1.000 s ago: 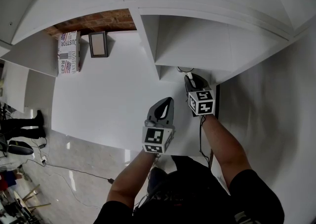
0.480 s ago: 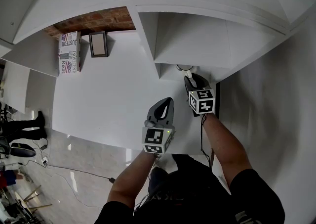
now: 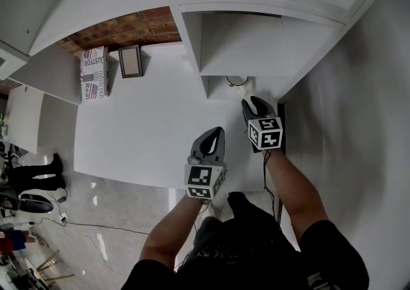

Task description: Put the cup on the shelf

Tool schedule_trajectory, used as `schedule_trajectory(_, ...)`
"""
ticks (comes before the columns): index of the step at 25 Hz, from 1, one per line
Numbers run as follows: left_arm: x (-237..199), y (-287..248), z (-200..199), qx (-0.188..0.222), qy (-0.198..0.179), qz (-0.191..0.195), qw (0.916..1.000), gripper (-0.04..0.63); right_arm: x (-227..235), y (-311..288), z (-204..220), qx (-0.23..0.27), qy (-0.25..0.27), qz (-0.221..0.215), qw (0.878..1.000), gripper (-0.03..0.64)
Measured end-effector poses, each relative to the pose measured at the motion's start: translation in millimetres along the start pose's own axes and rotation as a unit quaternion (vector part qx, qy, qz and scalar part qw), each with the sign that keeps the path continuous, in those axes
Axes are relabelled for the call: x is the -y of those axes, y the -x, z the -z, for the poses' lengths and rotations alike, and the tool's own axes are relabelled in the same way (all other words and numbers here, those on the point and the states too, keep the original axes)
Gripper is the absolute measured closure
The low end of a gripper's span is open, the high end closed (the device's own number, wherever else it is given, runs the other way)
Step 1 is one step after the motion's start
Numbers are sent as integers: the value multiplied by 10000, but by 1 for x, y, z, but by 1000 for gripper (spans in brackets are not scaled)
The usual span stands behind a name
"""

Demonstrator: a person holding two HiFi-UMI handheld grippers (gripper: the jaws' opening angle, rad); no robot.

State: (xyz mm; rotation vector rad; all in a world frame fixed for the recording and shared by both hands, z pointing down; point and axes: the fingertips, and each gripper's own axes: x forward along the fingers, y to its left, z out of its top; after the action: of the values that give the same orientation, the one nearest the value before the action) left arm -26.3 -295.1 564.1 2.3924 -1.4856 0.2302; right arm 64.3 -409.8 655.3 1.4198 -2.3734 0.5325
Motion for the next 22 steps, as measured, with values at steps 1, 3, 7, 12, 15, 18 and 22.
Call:
schedule_trajectory(1, 2, 7, -3, 9, -31, 33, 10000, 590, -4, 9, -3, 42, -20, 21, 10000, 499)
schedule_trajectory(3, 7, 21, -8, 17, -95, 96, 9999, 591, -14, 28, -7, 122, -70, 57, 9999, 538)
schedule_trajectory(7, 15, 53, -17, 6, -184, 209, 9996, 591, -38, 69, -15, 282, -149, 63, 9995, 615)
schedule_trajectory(12, 18, 93, -28, 50, -151, 224, 9996, 591, -69, 118, -25, 433, -161, 92, 9989, 617)
schedule_trajectory(15, 17, 117, -29, 33, -96, 225, 9997, 591, -88, 146, -30, 465, -244, 132, 9985, 617)
schedule_trajectory(18, 17, 136, -30, 24, -31, 281, 9996, 591, -104, 170, -32, 522, -292, 219, 9980, 617)
schedule_trajectory(22, 19, 163, -36, 62, 12, 417, 9991, 591, -129, 203, -37, 615, -351, 306, 9970, 617)
